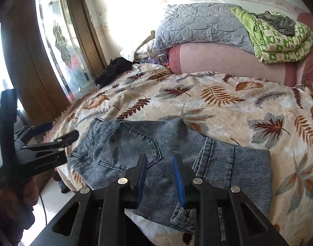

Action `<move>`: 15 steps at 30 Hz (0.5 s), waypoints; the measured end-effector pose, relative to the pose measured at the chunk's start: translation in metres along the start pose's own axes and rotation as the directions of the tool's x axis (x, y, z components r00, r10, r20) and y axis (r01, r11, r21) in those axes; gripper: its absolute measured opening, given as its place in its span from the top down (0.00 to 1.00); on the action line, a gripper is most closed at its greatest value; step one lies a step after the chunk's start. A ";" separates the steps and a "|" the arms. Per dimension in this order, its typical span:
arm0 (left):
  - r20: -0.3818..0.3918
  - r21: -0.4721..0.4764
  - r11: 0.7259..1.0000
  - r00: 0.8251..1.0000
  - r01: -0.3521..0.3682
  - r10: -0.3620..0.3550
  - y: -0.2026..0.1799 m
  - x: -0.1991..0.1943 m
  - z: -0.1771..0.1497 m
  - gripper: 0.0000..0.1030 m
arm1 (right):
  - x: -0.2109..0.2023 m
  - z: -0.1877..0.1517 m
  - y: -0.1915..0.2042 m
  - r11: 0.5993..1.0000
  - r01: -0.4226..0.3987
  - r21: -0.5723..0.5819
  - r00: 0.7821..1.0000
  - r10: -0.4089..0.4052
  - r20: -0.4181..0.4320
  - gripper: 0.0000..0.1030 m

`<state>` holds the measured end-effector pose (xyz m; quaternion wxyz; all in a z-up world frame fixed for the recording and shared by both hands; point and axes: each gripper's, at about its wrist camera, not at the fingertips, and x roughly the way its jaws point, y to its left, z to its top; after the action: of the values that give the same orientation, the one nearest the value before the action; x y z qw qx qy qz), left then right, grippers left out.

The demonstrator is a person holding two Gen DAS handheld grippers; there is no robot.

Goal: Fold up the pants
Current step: 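Lower the hem onto the jeans and open both grippers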

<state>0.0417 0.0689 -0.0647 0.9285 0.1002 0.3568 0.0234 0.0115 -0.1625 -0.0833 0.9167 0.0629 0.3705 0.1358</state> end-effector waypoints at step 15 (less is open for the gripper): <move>-0.071 -0.078 0.997 0.997 -0.008 0.003 0.031 0.023 -0.022 0.14 | 0.024 0.018 0.078 0.931 0.271 -0.246 0.955 -0.292 -0.053 0.58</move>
<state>0.0446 0.1052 -0.0898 0.9184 0.0640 0.3881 0.0435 0.0247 -0.0815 -0.0694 0.9102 -0.1061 0.3973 0.0488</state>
